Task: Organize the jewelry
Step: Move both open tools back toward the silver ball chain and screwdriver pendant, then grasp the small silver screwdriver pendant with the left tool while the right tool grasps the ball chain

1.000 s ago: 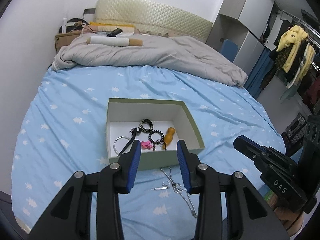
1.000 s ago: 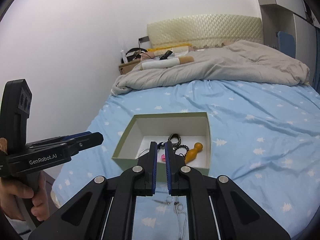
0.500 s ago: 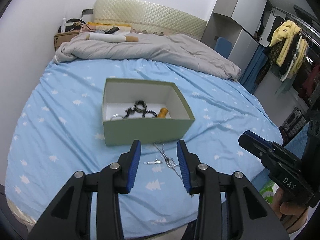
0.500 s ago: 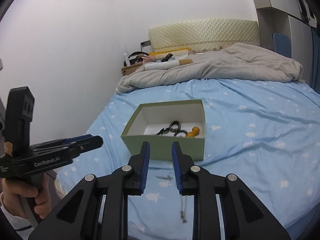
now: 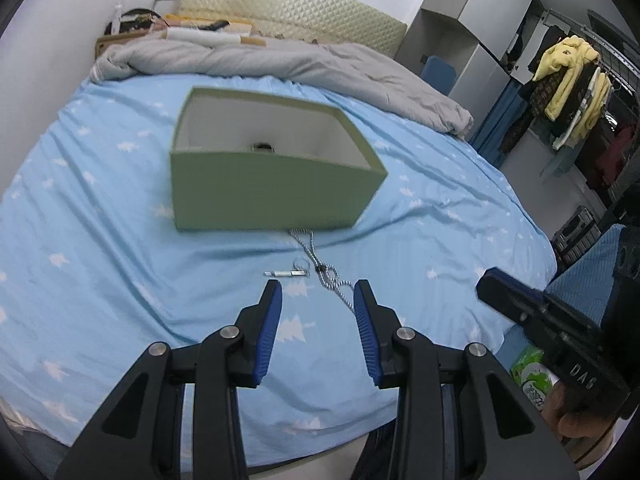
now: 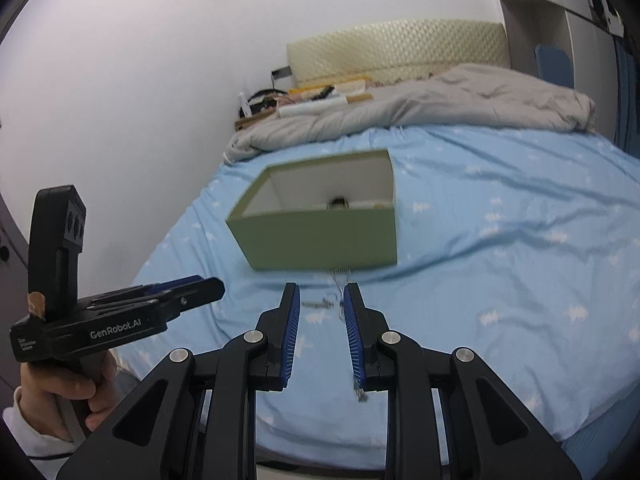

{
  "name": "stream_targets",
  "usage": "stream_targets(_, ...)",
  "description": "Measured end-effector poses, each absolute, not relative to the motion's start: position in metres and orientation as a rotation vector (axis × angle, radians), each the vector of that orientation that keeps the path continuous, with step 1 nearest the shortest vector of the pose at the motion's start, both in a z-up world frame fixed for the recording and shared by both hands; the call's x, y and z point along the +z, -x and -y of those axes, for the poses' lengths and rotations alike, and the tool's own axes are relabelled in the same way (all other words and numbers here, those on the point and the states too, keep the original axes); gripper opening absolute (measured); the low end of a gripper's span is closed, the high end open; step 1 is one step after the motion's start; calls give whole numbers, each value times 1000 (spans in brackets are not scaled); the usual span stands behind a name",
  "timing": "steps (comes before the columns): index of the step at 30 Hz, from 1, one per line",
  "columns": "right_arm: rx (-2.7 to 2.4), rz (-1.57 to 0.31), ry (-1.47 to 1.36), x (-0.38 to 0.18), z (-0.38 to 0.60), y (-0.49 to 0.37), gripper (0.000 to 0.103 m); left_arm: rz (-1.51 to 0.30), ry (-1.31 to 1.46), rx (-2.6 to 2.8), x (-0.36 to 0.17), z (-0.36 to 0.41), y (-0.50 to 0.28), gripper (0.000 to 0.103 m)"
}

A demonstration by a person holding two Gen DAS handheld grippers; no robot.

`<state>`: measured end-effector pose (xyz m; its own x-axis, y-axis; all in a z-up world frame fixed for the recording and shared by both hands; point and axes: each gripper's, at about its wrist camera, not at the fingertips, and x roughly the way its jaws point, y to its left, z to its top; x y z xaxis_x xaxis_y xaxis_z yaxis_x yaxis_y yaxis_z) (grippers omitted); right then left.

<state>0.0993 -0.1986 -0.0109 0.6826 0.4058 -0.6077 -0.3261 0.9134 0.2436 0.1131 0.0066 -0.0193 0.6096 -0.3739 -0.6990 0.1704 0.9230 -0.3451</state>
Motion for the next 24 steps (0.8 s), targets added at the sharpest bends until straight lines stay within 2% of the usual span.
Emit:
stream_targets(15, 392, -815, -119, -91, 198, -113, 23, -919, 223, -298, -79, 10, -151, 38)
stream_targets(16, 390, -826, -117, -97, 197, -115, 23, -925, 215, -292, -83, 11, -154, 42)
stream_targets(19, 386, -851, -117, -110, 196, -120, 23, -947, 208, -271, -96, 11, -164, 63)
stream_targets(24, 378, -857, -95, -123, 193, -126, 23, -984, 216, -267, -111, 12, -176, 63)
